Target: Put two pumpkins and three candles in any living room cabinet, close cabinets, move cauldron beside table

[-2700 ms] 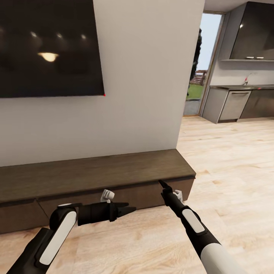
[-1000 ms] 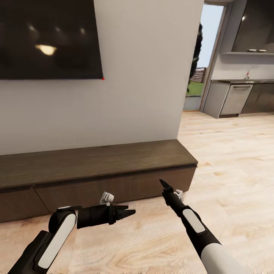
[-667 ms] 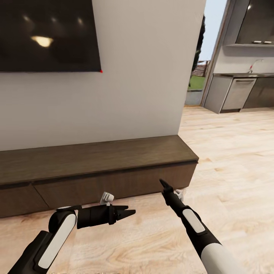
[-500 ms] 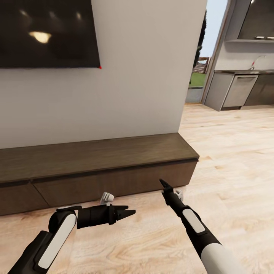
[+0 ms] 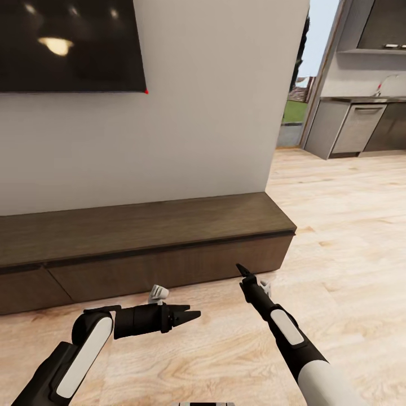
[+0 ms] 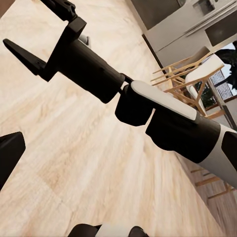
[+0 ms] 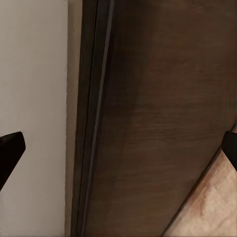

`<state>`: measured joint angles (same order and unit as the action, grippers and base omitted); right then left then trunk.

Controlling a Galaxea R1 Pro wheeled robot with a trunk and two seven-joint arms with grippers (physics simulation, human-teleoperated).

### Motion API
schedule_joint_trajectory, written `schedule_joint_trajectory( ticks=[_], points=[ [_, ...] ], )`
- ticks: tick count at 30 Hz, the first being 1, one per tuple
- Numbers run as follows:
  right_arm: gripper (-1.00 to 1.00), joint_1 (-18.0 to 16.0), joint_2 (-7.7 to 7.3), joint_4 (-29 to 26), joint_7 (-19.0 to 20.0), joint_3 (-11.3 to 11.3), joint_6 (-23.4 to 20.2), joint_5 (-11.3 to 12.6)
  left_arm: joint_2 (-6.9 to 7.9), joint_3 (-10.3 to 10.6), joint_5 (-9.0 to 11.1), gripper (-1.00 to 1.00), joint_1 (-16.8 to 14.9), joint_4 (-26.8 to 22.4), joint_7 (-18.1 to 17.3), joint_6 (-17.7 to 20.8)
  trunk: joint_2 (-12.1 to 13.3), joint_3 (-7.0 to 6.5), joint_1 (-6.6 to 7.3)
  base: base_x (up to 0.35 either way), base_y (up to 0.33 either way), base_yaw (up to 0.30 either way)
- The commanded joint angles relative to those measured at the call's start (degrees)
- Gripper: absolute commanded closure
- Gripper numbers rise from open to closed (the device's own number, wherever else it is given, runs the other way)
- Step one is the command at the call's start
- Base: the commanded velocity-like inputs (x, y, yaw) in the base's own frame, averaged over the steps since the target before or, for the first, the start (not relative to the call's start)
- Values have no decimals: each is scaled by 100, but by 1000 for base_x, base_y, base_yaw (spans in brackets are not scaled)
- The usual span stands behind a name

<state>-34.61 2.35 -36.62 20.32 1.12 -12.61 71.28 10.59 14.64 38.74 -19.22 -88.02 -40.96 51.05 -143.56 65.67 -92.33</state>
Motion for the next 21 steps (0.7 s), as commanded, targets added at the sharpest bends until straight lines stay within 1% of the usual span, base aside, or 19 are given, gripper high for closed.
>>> schedule_joint_trajectory(
  ticks=[1, 21],
  points=[
    [-100, -2, -2, 1, 15, 4, -23, 55, 3, 3, 19, -100, -4, 0, 0, 27, -2, 5, 1, 0, 0, 0],
    [-100, 6, -15, 5, 43, 2, -22, 52, 4, 3, 19, -100, -3, 3, 0, 27, -2, 5, 1, 0, 0, 0]
  ],
)
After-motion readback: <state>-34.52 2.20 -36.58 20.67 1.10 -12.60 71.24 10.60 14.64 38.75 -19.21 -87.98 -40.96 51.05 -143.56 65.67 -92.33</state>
